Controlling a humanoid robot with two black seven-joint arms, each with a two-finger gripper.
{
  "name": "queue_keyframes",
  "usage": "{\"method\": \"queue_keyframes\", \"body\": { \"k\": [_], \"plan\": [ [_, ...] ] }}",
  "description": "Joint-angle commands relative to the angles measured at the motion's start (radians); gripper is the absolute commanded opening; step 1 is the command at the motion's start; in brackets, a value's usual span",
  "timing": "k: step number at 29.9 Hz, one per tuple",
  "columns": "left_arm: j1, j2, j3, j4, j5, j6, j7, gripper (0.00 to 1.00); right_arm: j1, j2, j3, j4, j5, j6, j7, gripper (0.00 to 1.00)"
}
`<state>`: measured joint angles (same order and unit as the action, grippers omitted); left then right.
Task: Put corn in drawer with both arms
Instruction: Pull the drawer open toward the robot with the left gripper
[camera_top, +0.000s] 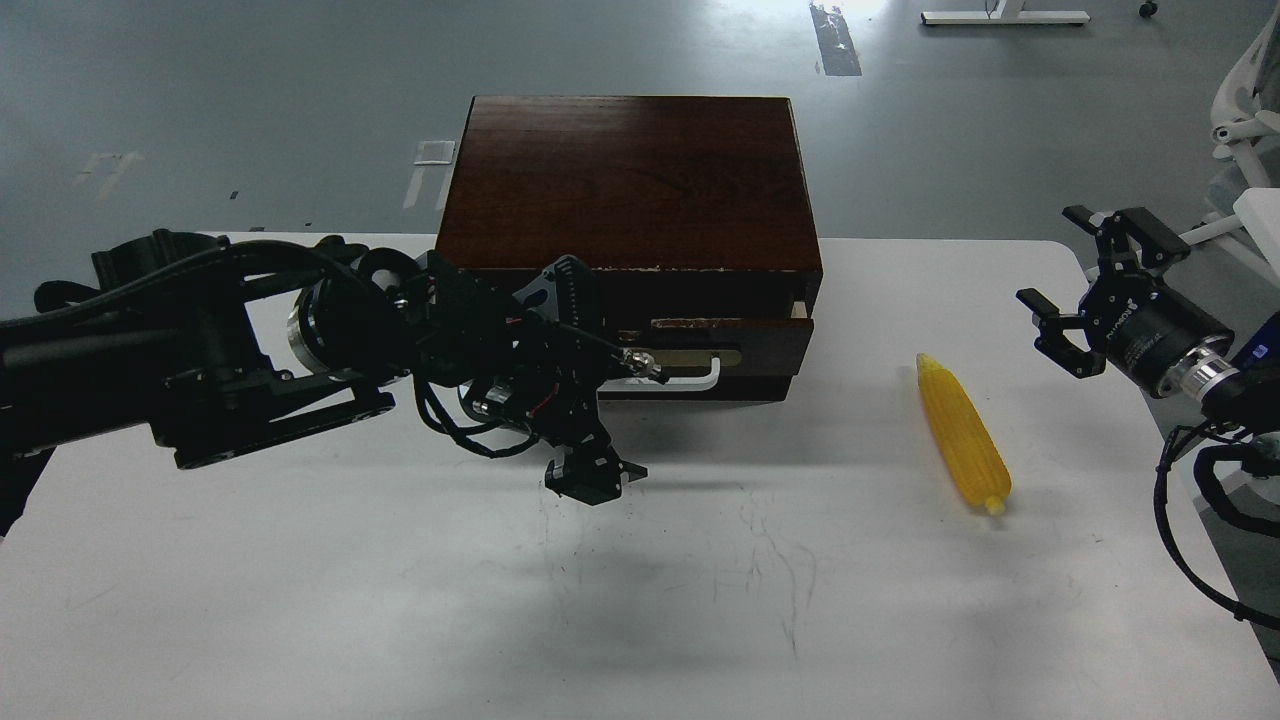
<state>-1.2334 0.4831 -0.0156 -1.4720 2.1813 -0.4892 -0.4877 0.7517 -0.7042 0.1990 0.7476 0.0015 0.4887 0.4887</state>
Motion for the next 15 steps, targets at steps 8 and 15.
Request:
{"method": "queue_keyframes", "body": {
  "k": [8, 15],
  "plan": [
    [-0.001, 0.052, 0.002, -0.09, 0.0, 0.001, -0.001, 0.99, 0.0, -0.008, 0.0, 0.002, 0.0, 0.0, 0.0, 1.0],
    [-0.008, 0.052, 0.002, -0.08, 0.0, 0.001, -0.001, 0.99, 0.0, -0.009, 0.0, 0.004, 0.0, 0.0, 0.0, 1.0]
  ]
}}
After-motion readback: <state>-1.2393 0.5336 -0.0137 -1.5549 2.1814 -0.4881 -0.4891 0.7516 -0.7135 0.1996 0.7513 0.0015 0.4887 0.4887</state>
